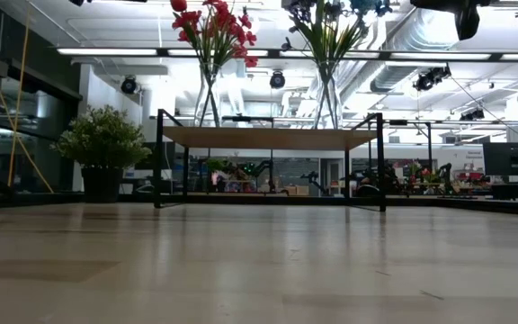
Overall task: Pick and place flowers into a vace then onto a shelf
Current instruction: Return to Home Position
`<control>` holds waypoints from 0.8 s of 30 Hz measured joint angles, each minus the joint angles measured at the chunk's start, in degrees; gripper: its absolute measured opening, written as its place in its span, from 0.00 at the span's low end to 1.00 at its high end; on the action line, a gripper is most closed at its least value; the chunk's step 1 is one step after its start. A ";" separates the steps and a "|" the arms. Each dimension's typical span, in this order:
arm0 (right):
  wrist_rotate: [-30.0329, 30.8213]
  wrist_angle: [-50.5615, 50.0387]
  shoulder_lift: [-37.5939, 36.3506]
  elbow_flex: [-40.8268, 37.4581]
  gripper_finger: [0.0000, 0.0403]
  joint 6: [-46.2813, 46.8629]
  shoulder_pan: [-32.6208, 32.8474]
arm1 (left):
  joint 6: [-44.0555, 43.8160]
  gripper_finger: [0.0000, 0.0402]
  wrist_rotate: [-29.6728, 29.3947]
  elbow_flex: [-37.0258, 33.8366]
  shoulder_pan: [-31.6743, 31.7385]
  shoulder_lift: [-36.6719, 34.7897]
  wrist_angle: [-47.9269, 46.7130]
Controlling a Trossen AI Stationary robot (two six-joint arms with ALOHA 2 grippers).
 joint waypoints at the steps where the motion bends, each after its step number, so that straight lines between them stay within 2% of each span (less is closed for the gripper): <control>1: 0.01 0.00 -0.06 0.00 0.00 -0.06 0.00 | -0.07 0.95 -1.00 0.00 0.00 -0.49 -0.06; 3: 0.15 0.01 -0.10 0.00 0.00 -0.15 0.00 | -0.96 0.95 -2.84 0.00 0.00 -1.25 0.05; 10: 1.00 0.03 -1.61 0.00 0.00 -1.67 0.00 | -1.64 0.95 -3.16 0.02 0.00 -3.59 -2.73; 14: 2.05 -0.05 -3.53 0.00 0.00 -2.54 0.00 | -3.03 0.92 -4.36 0.00 0.00 -5.19 -7.61; 18: 3.42 -0.06 -6.07 0.00 0.00 -3.77 -0.02 | -6.23 0.81 -5.55 0.01 0.00 -8.35 -14.37; 24: 3.39 -1.35 -9.99 0.02 0.00 -4.74 -0.01 | -7.55 0.55 -5.27 0.01 0.00 -15.60 -22.17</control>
